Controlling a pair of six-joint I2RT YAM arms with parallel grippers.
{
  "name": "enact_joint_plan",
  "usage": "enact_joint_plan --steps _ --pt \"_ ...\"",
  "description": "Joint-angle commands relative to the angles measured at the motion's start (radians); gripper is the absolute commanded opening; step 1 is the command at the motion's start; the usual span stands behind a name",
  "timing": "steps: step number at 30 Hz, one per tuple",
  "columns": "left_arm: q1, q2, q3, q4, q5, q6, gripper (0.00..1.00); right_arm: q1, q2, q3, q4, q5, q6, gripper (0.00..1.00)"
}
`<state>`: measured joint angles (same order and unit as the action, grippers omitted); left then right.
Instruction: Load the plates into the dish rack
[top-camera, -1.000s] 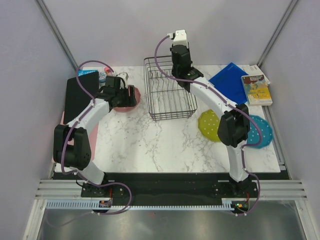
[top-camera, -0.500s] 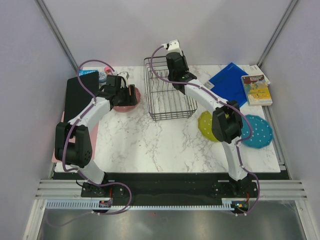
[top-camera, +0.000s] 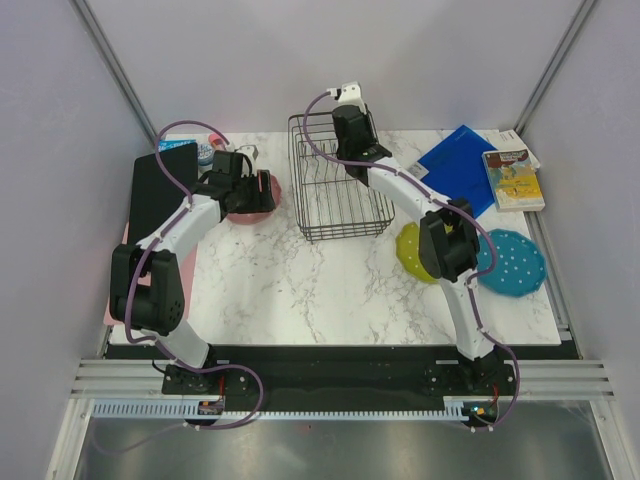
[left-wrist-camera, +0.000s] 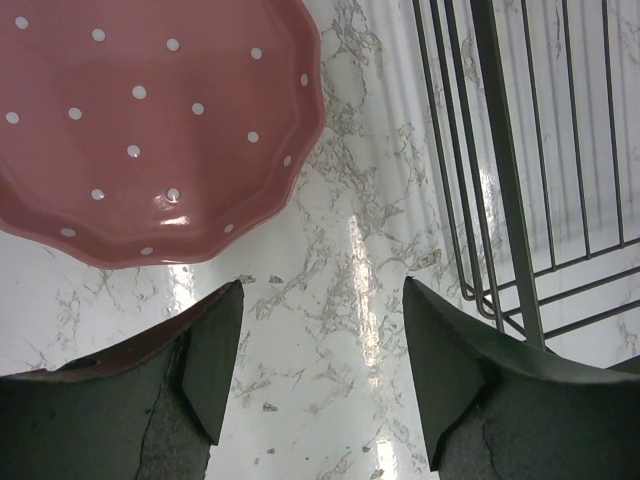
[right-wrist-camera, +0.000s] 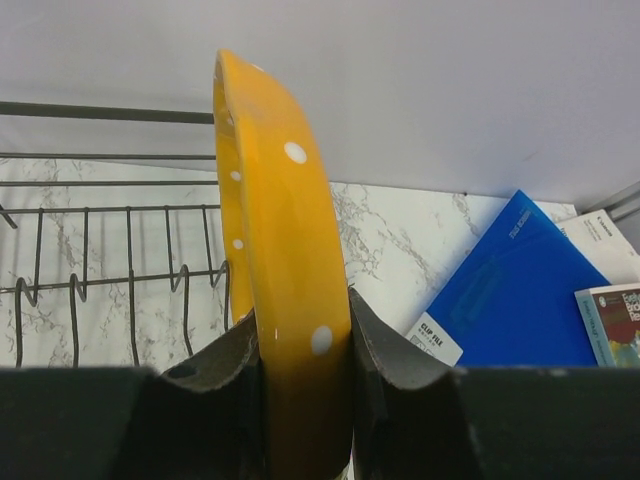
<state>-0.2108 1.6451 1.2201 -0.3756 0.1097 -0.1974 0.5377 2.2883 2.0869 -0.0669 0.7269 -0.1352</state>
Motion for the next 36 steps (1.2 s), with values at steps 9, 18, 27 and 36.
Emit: enact_joint_plan --steps 9,18,27,36 --pt "0.005 -0.019 0.032 -0.013 0.005 -0.02 0.74 -0.015 0.04 0.075 0.019 0.06 0.059 0.27" --pt "0.106 0.063 0.12 -0.076 -0.059 0.125 0.73 -0.002 -0.188 -0.065 -0.022 0.037 0.028 0.75" --pt "0.146 0.347 0.358 -0.335 0.136 0.053 0.05 0.03 -0.576 -0.405 -0.23 -0.415 0.054 0.98" --pt "0.142 0.42 0.311 -0.394 0.133 0.027 0.02 0.03 -0.734 -0.635 -0.335 -0.65 0.221 0.98"
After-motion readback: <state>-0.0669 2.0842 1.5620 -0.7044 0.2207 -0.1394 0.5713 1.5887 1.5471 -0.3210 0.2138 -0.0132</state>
